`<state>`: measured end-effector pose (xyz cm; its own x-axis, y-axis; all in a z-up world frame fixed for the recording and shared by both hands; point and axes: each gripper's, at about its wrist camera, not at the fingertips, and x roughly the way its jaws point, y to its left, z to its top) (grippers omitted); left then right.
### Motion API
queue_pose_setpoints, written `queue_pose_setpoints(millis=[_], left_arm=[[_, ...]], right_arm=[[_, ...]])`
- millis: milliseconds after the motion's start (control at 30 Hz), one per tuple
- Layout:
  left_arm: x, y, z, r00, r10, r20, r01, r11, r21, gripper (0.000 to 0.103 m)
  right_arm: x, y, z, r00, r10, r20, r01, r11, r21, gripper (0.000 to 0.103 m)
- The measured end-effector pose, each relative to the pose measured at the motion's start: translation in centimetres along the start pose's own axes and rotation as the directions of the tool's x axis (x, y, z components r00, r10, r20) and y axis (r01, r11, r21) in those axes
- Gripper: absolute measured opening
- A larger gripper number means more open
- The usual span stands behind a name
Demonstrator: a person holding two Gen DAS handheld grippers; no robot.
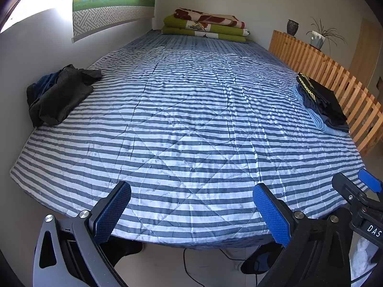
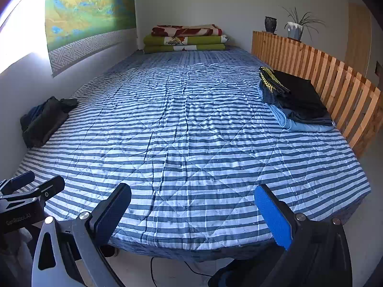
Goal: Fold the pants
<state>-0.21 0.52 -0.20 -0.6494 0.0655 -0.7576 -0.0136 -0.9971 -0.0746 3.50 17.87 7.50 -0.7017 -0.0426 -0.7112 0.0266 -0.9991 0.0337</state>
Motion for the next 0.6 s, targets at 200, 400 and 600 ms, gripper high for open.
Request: queue_pose_setpoints(millis=[200, 400, 600], left_arm=[[0.1, 0.1, 0.1, 1.000, 0.009, 0.004, -0.009, 1.000, -0.008, 0.103], [0.2, 0.8, 0.0, 1.000, 0.006, 0.006, -0.006, 1.000, -0.017, 0.103], [0.2, 1.0, 0.1, 1.000, 0.002, 0.009, -0.002, 1.000, -0.021, 0.103]], right_arm=[[0.2, 0.4, 0.0, 1.000, -0.005, -0.006, 0.005, 1.000, -0.008, 0.101], [0.3, 0.6, 0.0, 1.000, -0.005, -0.011, 0.005, 1.000, -0.010, 0.101], [0.2, 0.8, 0.2, 1.000, -0.016, -0.004, 0.016, 1.000, -0.015, 0.101]])
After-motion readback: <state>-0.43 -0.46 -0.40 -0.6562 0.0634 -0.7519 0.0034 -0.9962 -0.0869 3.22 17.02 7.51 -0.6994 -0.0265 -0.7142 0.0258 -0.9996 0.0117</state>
